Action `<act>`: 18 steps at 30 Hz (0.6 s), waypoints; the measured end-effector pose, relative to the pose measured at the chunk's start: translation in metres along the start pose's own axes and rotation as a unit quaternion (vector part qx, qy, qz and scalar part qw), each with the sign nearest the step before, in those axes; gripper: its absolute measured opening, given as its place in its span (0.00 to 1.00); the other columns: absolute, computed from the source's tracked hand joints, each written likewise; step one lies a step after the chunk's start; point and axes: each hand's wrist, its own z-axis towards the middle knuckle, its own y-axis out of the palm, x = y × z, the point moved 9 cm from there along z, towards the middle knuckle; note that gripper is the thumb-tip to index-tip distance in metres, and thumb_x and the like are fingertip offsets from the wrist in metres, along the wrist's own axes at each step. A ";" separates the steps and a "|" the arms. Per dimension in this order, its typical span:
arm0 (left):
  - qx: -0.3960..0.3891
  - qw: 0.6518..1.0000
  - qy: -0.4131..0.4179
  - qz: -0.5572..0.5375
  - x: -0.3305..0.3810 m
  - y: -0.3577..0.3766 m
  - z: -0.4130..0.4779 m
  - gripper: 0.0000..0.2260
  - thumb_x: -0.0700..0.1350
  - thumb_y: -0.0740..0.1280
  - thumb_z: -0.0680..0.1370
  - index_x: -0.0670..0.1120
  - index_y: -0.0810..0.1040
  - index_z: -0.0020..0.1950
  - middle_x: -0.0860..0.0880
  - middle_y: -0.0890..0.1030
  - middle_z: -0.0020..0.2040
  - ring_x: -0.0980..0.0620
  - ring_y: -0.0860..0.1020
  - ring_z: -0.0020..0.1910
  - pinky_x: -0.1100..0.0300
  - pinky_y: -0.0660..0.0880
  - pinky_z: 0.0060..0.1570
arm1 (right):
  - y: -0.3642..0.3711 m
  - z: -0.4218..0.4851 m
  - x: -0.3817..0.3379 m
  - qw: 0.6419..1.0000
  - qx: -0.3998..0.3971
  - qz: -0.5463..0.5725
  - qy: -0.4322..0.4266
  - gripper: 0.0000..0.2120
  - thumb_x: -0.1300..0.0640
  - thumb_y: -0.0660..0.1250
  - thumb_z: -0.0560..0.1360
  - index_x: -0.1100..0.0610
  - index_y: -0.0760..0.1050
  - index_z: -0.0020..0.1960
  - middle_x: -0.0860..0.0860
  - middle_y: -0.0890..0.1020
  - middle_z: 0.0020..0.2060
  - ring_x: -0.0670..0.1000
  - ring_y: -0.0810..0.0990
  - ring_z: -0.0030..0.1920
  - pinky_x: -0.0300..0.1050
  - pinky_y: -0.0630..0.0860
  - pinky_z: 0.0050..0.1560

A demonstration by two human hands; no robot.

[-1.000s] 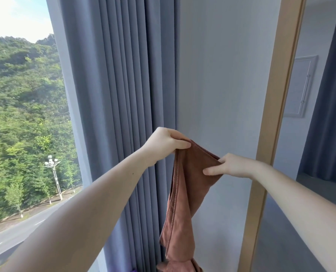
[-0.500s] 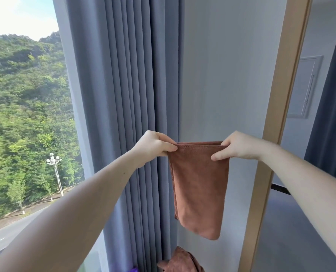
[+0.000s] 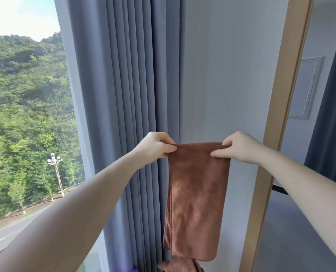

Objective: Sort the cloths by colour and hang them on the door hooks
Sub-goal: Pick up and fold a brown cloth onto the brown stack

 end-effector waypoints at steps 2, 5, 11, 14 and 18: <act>-0.007 1.000 0.001 0.017 0.002 0.001 0.001 0.01 0.39 0.73 0.76 0.43 0.83 0.45 0.44 0.87 0.46 0.44 0.86 0.48 0.46 0.81 0.59 | -0.004 0.000 0.003 1.000 0.002 0.007 0.004 0.26 0.37 0.78 0.67 0.60 0.76 0.31 0.46 0.67 0.23 0.46 0.66 0.26 0.44 0.62 0.33; -0.001 1.000 0.010 0.023 0.007 0.001 0.003 0.03 0.38 0.72 0.77 0.44 0.82 0.45 0.42 0.86 0.47 0.44 0.86 0.48 0.48 0.82 0.58 | -0.012 -0.003 0.005 0.996 0.033 0.078 0.001 0.26 0.39 0.79 0.67 0.63 0.79 0.35 0.49 0.72 0.26 0.48 0.69 0.30 0.44 0.64 0.36; 0.003 0.998 0.040 -0.043 0.028 0.001 0.001 0.10 0.34 0.67 0.80 0.44 0.80 0.60 0.43 0.85 0.52 0.43 0.85 0.52 0.52 0.83 0.55 | -0.032 -0.014 0.010 0.948 0.196 0.252 -0.011 0.14 0.46 0.79 0.70 0.53 0.80 0.46 0.51 0.84 0.40 0.49 0.82 0.41 0.45 0.75 0.45; 0.013 0.996 0.063 -0.060 0.049 -0.001 0.004 0.12 0.34 0.65 0.81 0.45 0.79 0.62 0.41 0.84 0.55 0.42 0.85 0.52 0.49 0.82 0.56 | -0.022 -0.015 0.012 0.876 0.165 0.453 0.031 0.22 0.48 0.80 0.70 0.53 0.78 0.59 0.51 0.85 0.50 0.50 0.85 0.48 0.45 0.79 0.52; 0.031 0.996 0.076 -0.033 0.058 -0.004 0.008 0.11 0.35 0.63 0.83 0.46 0.80 0.60 0.45 0.85 0.54 0.46 0.85 0.52 0.49 0.82 0.58 | 0.002 -0.017 0.005 0.863 0.070 0.499 0.043 0.13 0.57 0.77 0.72 0.61 0.83 0.54 0.56 0.88 0.48 0.55 0.88 0.50 0.49 0.81 0.55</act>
